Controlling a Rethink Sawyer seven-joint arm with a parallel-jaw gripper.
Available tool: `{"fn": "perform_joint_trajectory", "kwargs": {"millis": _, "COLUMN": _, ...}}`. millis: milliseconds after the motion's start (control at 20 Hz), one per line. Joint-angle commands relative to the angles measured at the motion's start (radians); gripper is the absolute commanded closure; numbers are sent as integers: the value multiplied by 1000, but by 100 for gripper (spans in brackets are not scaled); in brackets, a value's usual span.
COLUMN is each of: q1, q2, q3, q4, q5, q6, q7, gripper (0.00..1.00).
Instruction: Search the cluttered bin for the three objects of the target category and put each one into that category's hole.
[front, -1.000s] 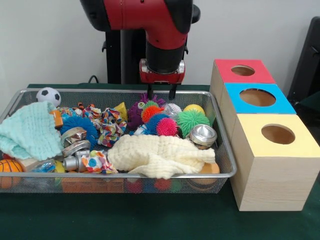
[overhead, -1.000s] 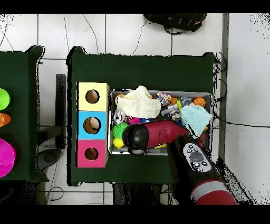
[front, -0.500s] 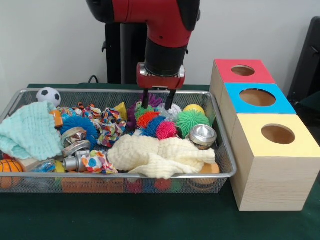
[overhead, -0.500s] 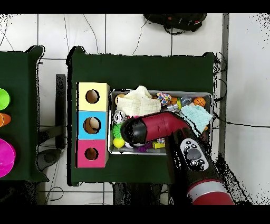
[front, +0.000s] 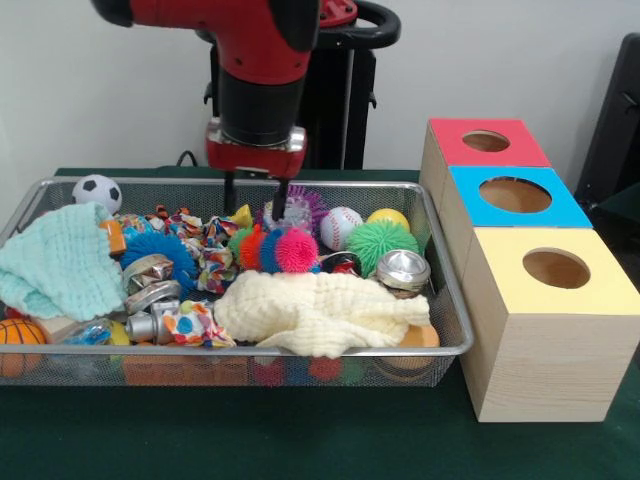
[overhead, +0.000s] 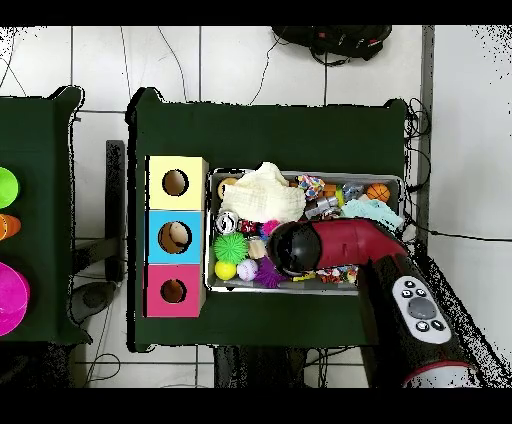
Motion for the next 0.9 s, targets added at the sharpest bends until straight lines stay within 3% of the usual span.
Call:
{"fn": "perform_joint_trajectory", "kwargs": {"millis": 50, "q1": -123, "q2": 6, "q3": 85, "q4": -1, "q5": -50, "q6": -42, "q7": -206, "gripper": 0}}
{"fn": "perform_joint_trajectory", "kwargs": {"millis": 500, "q1": -186, "q2": 12, "q3": 128, "q4": 0, "q5": -77, "q6": -13, "q7": -247, "gripper": 0}}
{"fn": "perform_joint_trajectory", "kwargs": {"millis": 900, "q1": -157, "q2": -12, "q3": 99, "q4": 92, "q5": -139, "q6": -122, "q7": -150, "gripper": 0}}
